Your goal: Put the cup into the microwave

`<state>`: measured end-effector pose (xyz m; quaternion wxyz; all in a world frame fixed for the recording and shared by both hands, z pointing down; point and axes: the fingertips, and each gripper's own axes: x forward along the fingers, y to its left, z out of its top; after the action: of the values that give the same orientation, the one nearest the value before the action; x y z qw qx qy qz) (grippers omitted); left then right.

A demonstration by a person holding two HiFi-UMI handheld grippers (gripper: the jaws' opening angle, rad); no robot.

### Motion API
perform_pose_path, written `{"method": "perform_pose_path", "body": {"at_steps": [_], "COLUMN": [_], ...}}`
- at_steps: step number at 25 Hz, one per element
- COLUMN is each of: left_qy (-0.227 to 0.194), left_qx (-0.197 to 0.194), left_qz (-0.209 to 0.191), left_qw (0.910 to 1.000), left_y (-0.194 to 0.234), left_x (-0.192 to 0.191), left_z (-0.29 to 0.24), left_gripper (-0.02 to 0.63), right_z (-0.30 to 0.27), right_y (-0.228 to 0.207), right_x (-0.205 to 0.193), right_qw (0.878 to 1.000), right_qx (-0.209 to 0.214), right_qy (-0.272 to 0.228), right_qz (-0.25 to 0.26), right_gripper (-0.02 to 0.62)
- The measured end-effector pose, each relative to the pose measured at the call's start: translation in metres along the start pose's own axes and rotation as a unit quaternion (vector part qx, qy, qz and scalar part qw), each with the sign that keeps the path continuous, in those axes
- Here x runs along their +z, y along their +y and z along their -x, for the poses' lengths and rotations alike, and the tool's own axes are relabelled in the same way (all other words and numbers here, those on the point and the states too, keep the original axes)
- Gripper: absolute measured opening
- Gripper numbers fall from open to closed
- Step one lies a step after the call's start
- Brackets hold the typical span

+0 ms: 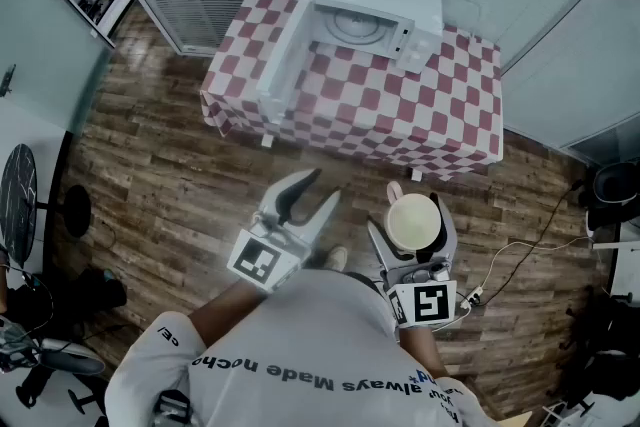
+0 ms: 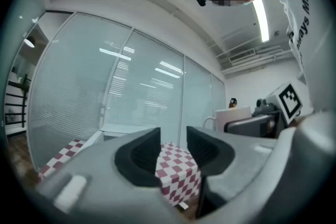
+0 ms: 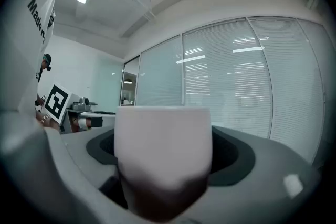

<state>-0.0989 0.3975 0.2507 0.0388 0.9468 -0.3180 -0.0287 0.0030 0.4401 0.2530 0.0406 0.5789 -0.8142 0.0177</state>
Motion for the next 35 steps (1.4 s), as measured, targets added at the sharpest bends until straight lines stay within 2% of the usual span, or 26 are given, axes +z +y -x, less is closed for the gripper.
{"method": "perform_pose_path", "body": {"at_steps": [3, 13, 23, 35], "left_qy": [0.003, 0.005, 0.008, 0.007], "left_qx": [-0.006, -0.012, -0.007, 0.007], "left_qz": [-0.014, -0.021, -0.007, 0.001], "left_qw": [0.9999, 0.9997, 0.9999, 1.0], "left_y": [-0.002, -0.021, -0.051, -0.036], "left_x": [-0.002, -0.006, -0.013, -0.017], "left_z": [-0.001, -0.015, -0.042, -0.058], "left_gripper": [0.155, 0.153, 0.15, 0.147], "right_z": [0.001, 0.015, 0.032, 0.012], "right_y": [-0.003, -0.019, -0.052, -0.062], "right_x": [0.001, -0.001, -0.009, -0.012], "right_qw": [1.0, 1.0, 1.0, 1.0], "right_qx": [0.0, 0.002, 0.009, 0.026], "right_qy": [-0.001, -0.01, -0.007, -0.003], "right_qz": [-0.004, -0.014, -0.015, -0.017], "right_gripper": [0.472, 0.471, 0.471, 0.471]}}
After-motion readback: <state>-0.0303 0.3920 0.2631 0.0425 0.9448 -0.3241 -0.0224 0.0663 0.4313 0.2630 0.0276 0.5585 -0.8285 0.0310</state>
